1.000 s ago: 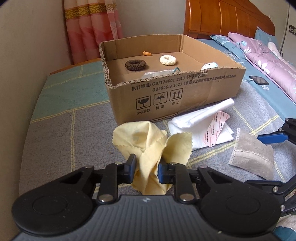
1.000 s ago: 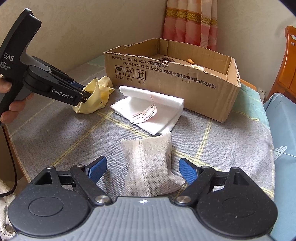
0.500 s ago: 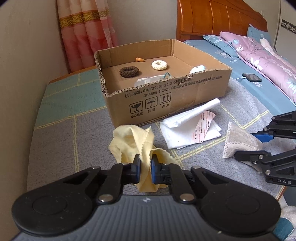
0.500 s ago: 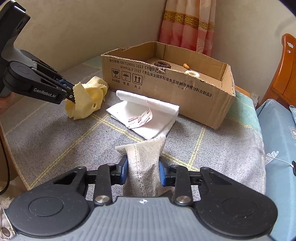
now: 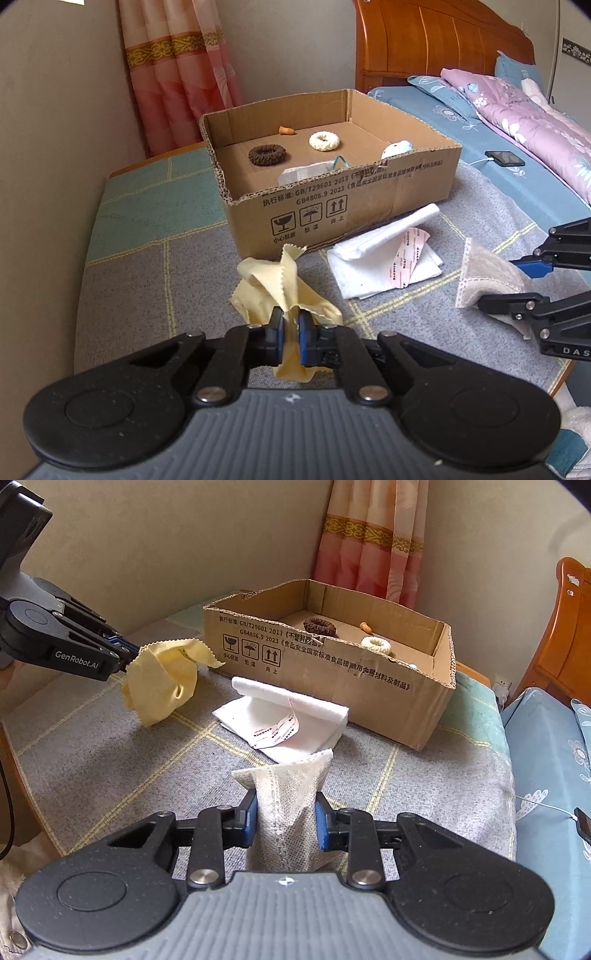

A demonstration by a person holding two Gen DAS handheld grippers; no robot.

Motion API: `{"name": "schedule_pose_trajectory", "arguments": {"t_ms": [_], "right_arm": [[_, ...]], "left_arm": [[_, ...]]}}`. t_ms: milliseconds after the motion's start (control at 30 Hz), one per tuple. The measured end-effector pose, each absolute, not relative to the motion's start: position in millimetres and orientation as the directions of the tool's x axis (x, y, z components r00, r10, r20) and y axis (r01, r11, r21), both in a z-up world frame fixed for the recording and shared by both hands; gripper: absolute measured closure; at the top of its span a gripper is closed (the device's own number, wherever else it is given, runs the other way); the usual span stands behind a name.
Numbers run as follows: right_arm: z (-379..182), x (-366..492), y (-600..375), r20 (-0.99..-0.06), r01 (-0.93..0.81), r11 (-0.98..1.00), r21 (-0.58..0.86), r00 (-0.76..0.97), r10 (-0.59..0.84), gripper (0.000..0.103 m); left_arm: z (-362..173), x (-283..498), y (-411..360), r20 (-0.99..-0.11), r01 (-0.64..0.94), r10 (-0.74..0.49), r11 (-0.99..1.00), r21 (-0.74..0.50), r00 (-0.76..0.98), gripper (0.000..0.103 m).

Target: Organize soft objects

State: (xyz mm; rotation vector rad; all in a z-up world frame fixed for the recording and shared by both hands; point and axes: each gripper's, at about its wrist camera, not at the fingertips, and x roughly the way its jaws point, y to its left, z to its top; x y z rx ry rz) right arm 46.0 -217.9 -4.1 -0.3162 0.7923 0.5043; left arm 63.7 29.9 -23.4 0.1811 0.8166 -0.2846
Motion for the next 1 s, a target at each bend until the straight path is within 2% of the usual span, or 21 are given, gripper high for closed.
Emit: {"name": "schedule_pose_trajectory", "arguments": {"t_ms": [167, 200, 267, 333, 367, 433, 567, 633, 767, 867, 933, 1000], "right_arm": [[-4.3, 44.0, -217.9, -0.745, -0.541, 0.837, -0.08, 0.591, 0.31, 0.068], [-3.8, 43.9, -218.0, -0.745, -0.541, 0.837, -0.078, 0.59, 0.311, 0.068], [-3.0, 43.2, -218.2, -0.744, -0.539, 0.839, -0.077, 0.591, 0.312, 0.068], [-2.6, 43.5, -219.0, -0.743, -0.539, 0.839, -0.076, 0.592, 0.313, 0.068], [-2.5, 43.7, -219.6, -0.742, -0.537, 0.84, -0.075, 0.593, 0.313, 0.068], [-2.5, 44.9, -219.8, -0.742, -0.537, 0.84, -0.073, 0.592, 0.314, 0.068], [-3.7, 45.9, -217.9, -0.744, -0.546, 0.835, -0.072, 0.587, 0.32, 0.068], [-5.7, 46.7, -216.9, -0.747, -0.547, 0.834, -0.07, 0.582, 0.32, 0.068], [-7.4, 47.4, -216.7, -0.748, -0.544, 0.837, -0.063, 0.581, 0.322, 0.067], [-7.3, 47.0, -217.2, -0.748, -0.545, 0.837, -0.059, 0.579, 0.324, 0.064], [-7.8, 47.2, -217.4, -0.75, -0.545, 0.837, -0.056, 0.577, 0.325, 0.059], [-8.0, 46.8, -217.6, -0.749, -0.543, 0.838, -0.056, 0.577, 0.324, 0.046]], "left_arm": [[-41.3, 77.1, 41.8, -0.764, 0.249, -0.129, 0.968, 0.043, 0.632, 0.093], [-43.5, 78.3, 44.7, -0.77, 0.239, -0.124, 0.97, 0.037, 0.625, 0.09], [-44.2, 77.0, 49.5, -0.773, 0.223, -0.118, 0.974, 0.032, 0.623, 0.077], [-41.8, 72.7, 52.8, -0.768, 0.208, -0.103, 0.977, 0.04, 0.632, 0.058], [-39.5, 69.7, 54.1, -0.764, 0.201, -0.094, 0.978, 0.047, 0.638, 0.053], [-34.6, 64.5, 57.4, -0.755, 0.186, -0.078, 0.981, 0.059, 0.65, 0.033], [-19.4, 54.7, 60.7, -0.729, 0.171, -0.06, 0.982, 0.079, 0.682, 0.021], [-12.2, 50.8, 59.0, -0.713, 0.175, -0.067, 0.981, 0.079, 0.698, 0.011], [-3.3, 45.8, 47.2, -0.683, 0.227, -0.126, 0.972, 0.061, 0.719, 0.008], [-12.3, 49.5, 33.5, -0.693, 0.272, -0.162, 0.961, 0.05, 0.702, 0.005], [-24.4, 53.4, 27.7, -0.713, 0.277, -0.167, 0.96, 0.04, 0.681, 0.005], [-37.4, 58.1, 27.3, -0.735, 0.262, -0.165, 0.965, 0.018, 0.658, 0.005]]}}
